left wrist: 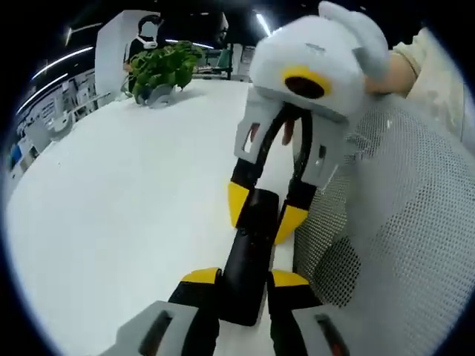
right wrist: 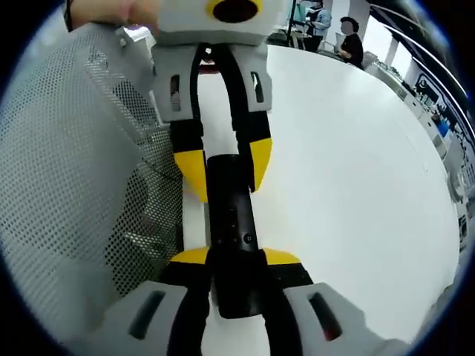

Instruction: Press the specified remote control buttons in sequence, fully releasing each button before pressing the next.

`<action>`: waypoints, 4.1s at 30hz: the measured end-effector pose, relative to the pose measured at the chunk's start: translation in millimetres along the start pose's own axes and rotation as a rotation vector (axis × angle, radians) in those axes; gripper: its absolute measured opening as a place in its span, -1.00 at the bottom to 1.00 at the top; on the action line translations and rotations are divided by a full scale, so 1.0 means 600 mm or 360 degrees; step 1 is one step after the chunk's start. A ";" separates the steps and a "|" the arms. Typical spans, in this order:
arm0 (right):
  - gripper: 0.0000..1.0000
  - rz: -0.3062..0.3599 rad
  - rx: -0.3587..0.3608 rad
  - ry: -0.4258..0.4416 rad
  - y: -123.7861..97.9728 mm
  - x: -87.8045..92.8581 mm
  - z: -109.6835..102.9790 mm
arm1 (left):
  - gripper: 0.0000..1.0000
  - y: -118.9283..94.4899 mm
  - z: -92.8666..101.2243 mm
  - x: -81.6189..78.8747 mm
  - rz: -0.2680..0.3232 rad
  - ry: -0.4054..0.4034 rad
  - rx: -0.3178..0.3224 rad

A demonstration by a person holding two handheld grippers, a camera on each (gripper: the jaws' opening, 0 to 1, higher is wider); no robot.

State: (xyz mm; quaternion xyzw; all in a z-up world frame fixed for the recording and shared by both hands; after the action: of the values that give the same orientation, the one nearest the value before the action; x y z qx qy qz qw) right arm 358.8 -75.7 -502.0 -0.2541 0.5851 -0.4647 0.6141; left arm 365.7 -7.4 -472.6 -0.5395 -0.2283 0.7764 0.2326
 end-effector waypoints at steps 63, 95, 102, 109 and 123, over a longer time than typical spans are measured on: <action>-0.50 -0.0021 -0.0005 0.0057 0.017 -0.005 0.080 | 1.00 -0.237 0.062 -0.085 0.0882 -0.0051 -0.1018; -0.51 0.0001 0.0041 -0.0197 0.102 -0.058 0.347 | 1.00 -0.223 0.045 -0.050 0.0692 -0.0199 -0.1051; -0.50 0.0027 -0.0050 -0.0143 0.107 -0.058 0.351 | 1.00 -0.229 0.042 -0.045 0.0699 -0.0235 -0.1080; -0.19 0.0162 0.0020 0.0122 0.090 -0.061 0.327 | 1.00 -0.230 0.041 -0.043 0.0691 -0.0245 -0.1093; 1.00 0.0693 0.0361 0.0661 -0.090 -0.071 0.272 | 1.00 -0.241 0.044 -0.050 0.0760 -0.0211 -0.1130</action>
State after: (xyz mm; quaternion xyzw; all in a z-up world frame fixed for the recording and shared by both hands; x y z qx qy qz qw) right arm 504.6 -100.0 -404.7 0.0474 0.6830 -0.4267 0.5909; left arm 366.5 85.6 -354.5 -0.5726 -0.3643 0.7148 -0.1687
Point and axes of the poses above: the point that each gripper's makers call its tool centre point, and the gripper's own axes: y roughly forward along the fingers, z roughly to its right, x roughly out of its underside, the point moved 3 cm from there along -y, roughly backward along the fingers, and after that the axes turned 12 degrees about x, right-handed, at the moved point
